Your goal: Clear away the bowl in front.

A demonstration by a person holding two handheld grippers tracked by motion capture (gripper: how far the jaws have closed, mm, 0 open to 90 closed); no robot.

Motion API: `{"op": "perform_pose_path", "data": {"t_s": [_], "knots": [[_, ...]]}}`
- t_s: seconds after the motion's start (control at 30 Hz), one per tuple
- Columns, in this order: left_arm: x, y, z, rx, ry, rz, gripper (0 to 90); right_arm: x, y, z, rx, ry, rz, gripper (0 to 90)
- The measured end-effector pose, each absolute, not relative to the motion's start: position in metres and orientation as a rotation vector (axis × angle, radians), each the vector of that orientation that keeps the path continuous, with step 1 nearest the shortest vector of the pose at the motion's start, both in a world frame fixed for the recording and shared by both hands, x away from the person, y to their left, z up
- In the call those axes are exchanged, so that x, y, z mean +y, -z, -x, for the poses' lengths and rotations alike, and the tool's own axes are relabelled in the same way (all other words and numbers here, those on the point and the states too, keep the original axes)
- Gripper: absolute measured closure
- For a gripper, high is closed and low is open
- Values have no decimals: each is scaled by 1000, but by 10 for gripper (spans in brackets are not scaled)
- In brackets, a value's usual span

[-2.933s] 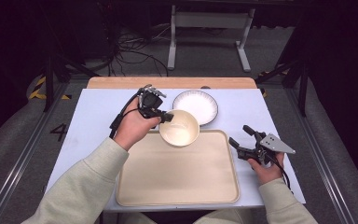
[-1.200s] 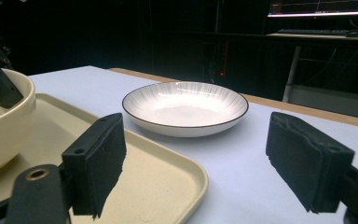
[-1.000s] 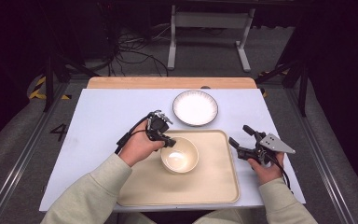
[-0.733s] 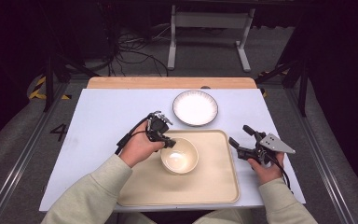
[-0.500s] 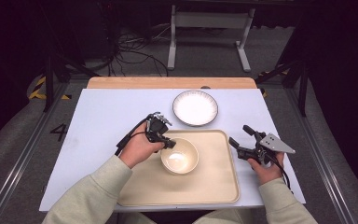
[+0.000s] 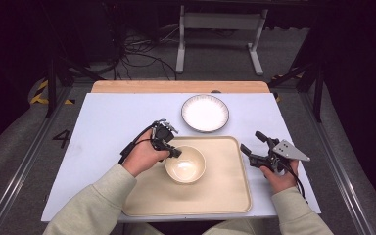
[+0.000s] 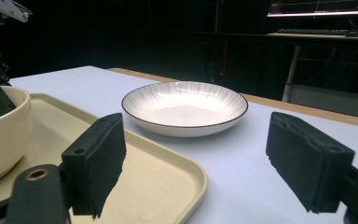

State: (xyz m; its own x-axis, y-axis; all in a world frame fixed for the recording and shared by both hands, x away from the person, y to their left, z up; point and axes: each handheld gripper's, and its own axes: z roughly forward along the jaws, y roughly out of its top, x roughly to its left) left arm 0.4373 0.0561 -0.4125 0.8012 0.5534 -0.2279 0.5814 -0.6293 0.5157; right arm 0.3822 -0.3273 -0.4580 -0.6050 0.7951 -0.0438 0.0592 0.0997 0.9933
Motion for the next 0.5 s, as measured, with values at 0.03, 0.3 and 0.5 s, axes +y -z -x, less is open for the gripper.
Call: {"op": "perform_pose_path", "data": {"t_s": [0.03, 0.3, 0.5], "knots": [[56, 413, -437, 836, 61, -2404, 791, -327, 458, -382, 1778, -1560, -838, 201], [59, 407, -433, 825, 17, -2330, 626, -327, 458, -382, 1779, -1561, -836, 200], [66, 398, -425, 785, -46, -2290, 505, -327, 458, -382, 1783, -1561, -834, 199]]}}
